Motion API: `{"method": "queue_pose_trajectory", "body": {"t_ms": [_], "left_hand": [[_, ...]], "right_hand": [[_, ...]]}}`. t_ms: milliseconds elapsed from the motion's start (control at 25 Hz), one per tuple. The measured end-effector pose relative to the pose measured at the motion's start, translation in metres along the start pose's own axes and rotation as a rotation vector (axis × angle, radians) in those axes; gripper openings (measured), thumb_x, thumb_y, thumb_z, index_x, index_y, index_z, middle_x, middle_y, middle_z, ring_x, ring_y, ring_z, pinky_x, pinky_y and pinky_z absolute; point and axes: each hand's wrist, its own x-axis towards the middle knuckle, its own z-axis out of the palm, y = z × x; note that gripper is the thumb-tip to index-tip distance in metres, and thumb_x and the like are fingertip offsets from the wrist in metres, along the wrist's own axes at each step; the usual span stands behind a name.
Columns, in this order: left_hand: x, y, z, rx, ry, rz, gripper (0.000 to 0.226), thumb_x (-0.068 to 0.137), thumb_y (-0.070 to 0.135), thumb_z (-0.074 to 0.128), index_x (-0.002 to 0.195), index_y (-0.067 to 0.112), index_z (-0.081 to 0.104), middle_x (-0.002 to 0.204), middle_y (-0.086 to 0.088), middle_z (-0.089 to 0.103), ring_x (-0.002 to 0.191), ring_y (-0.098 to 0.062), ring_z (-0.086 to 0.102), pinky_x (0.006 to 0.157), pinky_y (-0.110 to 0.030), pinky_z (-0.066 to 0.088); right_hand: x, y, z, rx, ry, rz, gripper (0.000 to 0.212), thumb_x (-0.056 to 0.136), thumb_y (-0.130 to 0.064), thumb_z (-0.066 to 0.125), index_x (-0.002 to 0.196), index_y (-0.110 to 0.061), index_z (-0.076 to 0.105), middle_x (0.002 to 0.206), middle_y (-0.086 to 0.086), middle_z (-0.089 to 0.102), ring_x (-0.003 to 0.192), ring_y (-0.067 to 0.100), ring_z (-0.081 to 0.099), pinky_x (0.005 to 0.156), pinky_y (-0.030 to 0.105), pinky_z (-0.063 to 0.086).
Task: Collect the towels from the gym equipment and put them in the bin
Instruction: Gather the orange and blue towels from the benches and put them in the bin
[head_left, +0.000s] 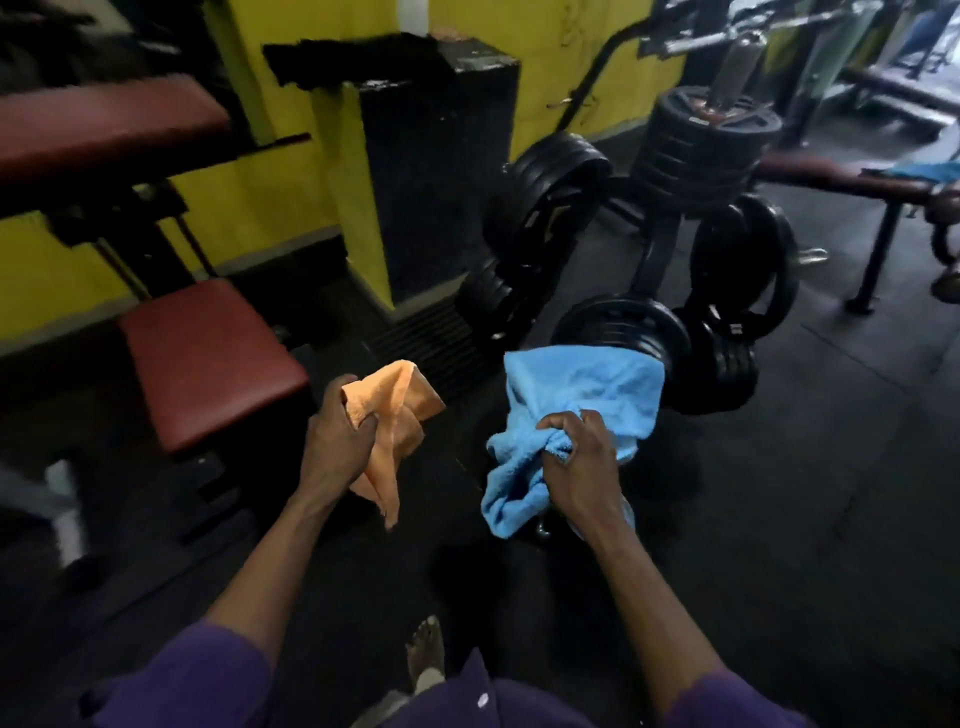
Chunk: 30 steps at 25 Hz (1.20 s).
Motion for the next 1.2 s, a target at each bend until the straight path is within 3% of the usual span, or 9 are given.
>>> {"method": "queue_pose_trajectory", "body": {"t_ms": [200, 280, 400, 560, 800, 920, 1080, 1200], "left_hand": [[-0.105, -0.034, -0.088, -0.011, 0.258, -0.114, 0.051, 0.086, 0.017, 0.063, 0.132, 0.030, 0.044, 0.110, 0.006, 0.059, 0.092, -0.010, 0.058, 0.068, -0.021, 0.042], [-0.156, -0.054, -0.124, -0.012, 0.358, -0.158, 0.050, 0.086, 0.017, 0.063, 0.130, 0.030, 0.044, 0.109, 0.007, 0.058, 0.090, -0.007, 0.057, 0.067, -0.018, 0.042], [-0.226, -0.085, -0.175, -0.030, 0.473, -0.266, 0.049, 0.086, 0.018, 0.063, 0.130, 0.030, 0.044, 0.112, 0.005, 0.060, 0.096, -0.014, 0.058, 0.074, -0.029, 0.047], [-0.311, -0.132, -0.249, -0.064, 0.690, -0.377, 0.048, 0.089, 0.019, 0.063, 0.132, 0.027, 0.044, 0.116, 0.003, 0.059, 0.102, -0.016, 0.058, 0.076, -0.030, 0.046], [-0.425, -0.201, -0.369, -0.046, 0.972, -0.522, 0.049, 0.089, 0.013, 0.062, 0.135, 0.021, 0.045, 0.126, -0.007, 0.061, 0.111, -0.024, 0.059, 0.087, -0.038, 0.048], [-0.473, -0.234, -0.425, -0.023, 1.068, -0.569, 0.048, 0.089, 0.011, 0.063, 0.133, 0.019, 0.046, 0.121, -0.007, 0.062, 0.107, -0.024, 0.060, 0.083, -0.036, 0.047], [-0.526, -0.271, -0.491, 0.021, 1.177, -0.613, 0.048, 0.088, 0.011, 0.063, 0.132, 0.021, 0.045, 0.119, -0.003, 0.059, 0.104, -0.019, 0.057, 0.082, -0.033, 0.044], [-0.550, -0.296, -0.536, 0.035, 1.251, -0.662, 0.046, 0.088, 0.013, 0.062, 0.129, 0.025, 0.046, 0.114, 0.005, 0.057, 0.104, -0.017, 0.057, 0.082, -0.033, 0.044]], "right_hand": [[-0.059, -0.027, 0.014, 0.052, -0.186, -0.166, 0.037, 0.074, 0.001, 0.059, 0.097, -0.027, 0.067, 0.109, -0.006, 0.054, 0.095, -0.004, 0.053, 0.078, 0.000, 0.039], [-0.089, -0.043, 0.030, 0.056, -0.286, -0.220, 0.038, 0.075, 0.001, 0.059, 0.098, -0.027, 0.067, 0.107, -0.009, 0.050, 0.094, -0.004, 0.051, 0.078, 0.005, 0.038], [-0.132, -0.070, 0.060, 0.069, -0.436, -0.285, 0.035, 0.074, 0.001, 0.060, 0.098, -0.022, 0.069, 0.105, -0.005, 0.052, 0.095, 0.007, 0.055, 0.082, 0.015, 0.041], [-0.191, -0.126, 0.112, 0.106, -0.630, -0.395, 0.036, 0.075, 0.003, 0.061, 0.094, -0.028, 0.068, 0.103, -0.002, 0.056, 0.088, -0.002, 0.054, 0.071, -0.002, 0.038], [-0.283, -0.257, 0.221, 0.168, -0.917, -0.640, 0.040, 0.071, 0.003, 0.060, 0.094, -0.028, 0.069, 0.105, -0.001, 0.057, 0.089, 0.001, 0.057, 0.066, 0.001, 0.043], [-0.333, -0.324, 0.278, 0.172, -0.999, -0.765, 0.040, 0.069, 0.004, 0.060, 0.094, -0.026, 0.070, 0.105, 0.000, 0.059, 0.087, 0.003, 0.056, 0.070, -0.001, 0.039], [-0.394, -0.404, 0.344, 0.230, -1.074, -0.860, 0.039, 0.069, 0.001, 0.063, 0.095, -0.027, 0.071, 0.103, 0.000, 0.060, 0.090, 0.008, 0.060, 0.073, 0.008, 0.043], [-0.432, -0.462, 0.387, 0.277, -1.110, -0.943, 0.037, 0.072, 0.003, 0.063, 0.092, -0.027, 0.068, 0.096, -0.008, 0.059, 0.088, -0.001, 0.059, 0.072, 0.007, 0.044]]}}
